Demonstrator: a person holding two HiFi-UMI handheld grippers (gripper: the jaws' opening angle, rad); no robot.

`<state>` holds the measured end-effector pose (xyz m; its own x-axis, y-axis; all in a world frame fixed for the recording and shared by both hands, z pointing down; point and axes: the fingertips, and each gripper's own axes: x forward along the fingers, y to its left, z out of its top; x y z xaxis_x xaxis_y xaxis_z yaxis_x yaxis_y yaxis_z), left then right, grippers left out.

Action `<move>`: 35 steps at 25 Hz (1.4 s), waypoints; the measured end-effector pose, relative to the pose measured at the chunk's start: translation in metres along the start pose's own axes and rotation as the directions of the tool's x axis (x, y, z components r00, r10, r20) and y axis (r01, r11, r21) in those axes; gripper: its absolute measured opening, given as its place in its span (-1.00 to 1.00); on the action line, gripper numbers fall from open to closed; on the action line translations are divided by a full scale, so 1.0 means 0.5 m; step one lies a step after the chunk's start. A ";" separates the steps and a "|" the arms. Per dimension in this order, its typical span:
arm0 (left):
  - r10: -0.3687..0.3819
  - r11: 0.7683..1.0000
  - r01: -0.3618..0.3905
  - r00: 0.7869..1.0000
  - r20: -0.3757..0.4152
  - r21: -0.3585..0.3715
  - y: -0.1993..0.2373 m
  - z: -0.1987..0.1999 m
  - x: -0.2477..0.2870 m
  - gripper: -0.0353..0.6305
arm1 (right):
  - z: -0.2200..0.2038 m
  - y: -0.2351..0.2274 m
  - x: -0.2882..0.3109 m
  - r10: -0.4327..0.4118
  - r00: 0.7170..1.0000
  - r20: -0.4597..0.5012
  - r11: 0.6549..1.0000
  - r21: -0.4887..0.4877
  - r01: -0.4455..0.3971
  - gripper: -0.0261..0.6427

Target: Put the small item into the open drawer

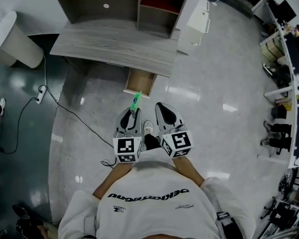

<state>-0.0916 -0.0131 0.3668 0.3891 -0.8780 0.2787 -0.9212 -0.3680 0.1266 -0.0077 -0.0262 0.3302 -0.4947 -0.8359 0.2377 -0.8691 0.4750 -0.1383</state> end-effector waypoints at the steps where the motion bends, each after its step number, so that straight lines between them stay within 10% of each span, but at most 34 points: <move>1: 0.001 1.000 -0.001 1.000 -0.008 0.007 0.002 0.002 0.012 -0.59 | -0.001 -0.008 0.009 0.002 1.000 -0.004 1.000 0.005 -0.002 -0.83; 35: -0.001 0.997 0.025 0.944 -0.331 0.066 0.052 -0.245 0.276 -0.59 | -0.267 -0.186 0.194 0.039 0.957 -0.288 0.993 0.115 -0.006 -0.83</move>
<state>-0.0610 -0.1063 0.5251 0.3713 -0.7268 0.5778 -0.9098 -0.4091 0.0701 0.0246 -0.1147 0.4944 -0.5078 -0.7022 0.4991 -0.8602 0.4448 -0.2493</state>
